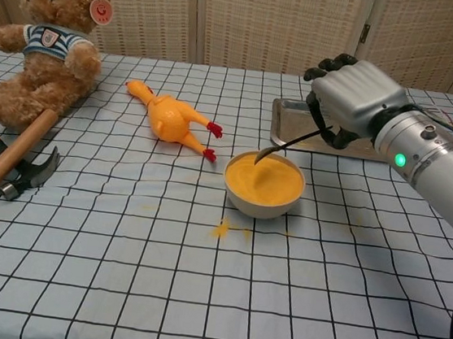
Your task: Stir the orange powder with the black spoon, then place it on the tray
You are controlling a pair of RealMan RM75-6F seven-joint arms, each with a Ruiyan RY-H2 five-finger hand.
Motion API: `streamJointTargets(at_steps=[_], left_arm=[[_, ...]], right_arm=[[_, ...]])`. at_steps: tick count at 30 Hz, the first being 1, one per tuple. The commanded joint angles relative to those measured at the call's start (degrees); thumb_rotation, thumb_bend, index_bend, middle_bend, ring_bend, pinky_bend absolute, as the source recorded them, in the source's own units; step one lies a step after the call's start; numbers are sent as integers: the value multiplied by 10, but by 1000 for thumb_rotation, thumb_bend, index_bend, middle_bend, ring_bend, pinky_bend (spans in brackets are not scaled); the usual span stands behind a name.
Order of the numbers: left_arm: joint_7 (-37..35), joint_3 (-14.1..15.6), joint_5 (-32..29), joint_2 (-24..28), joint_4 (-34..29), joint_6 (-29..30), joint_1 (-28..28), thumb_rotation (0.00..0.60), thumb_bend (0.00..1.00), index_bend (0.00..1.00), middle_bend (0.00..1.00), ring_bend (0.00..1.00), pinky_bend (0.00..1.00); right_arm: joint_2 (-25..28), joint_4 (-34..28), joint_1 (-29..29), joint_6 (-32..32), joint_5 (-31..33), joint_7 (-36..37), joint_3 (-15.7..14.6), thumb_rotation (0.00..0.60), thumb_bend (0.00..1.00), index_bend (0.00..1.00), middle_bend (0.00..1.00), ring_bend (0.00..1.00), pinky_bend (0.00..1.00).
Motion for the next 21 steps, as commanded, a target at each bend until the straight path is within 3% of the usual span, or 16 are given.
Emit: streamJointTargets(at_steps=[1,9,17,21], left_arm=[[0,1,1,0,0,0,0,600,455,0,0,0,123],[4,1,-1,-2,0,-5,-2,600,455,0,0,0,123],[5,-1,-9,-4,2,-15,-5,600,455,0,0,0,123],[3,-2,-10,-3,1,-13,-5,600,454,0,0,0,123]], right_arm=[[-18,33,1,-16,18,20,12,600,650,894,104,0,0],[-74,228,65,-109,138,20,107,600,650,889,104,0,0],[-120,372,112,-165,175,39,143,600,650,885,104,0,0],[-140,431,133,-197,198,39,162,600,650,828,103,0,0]])
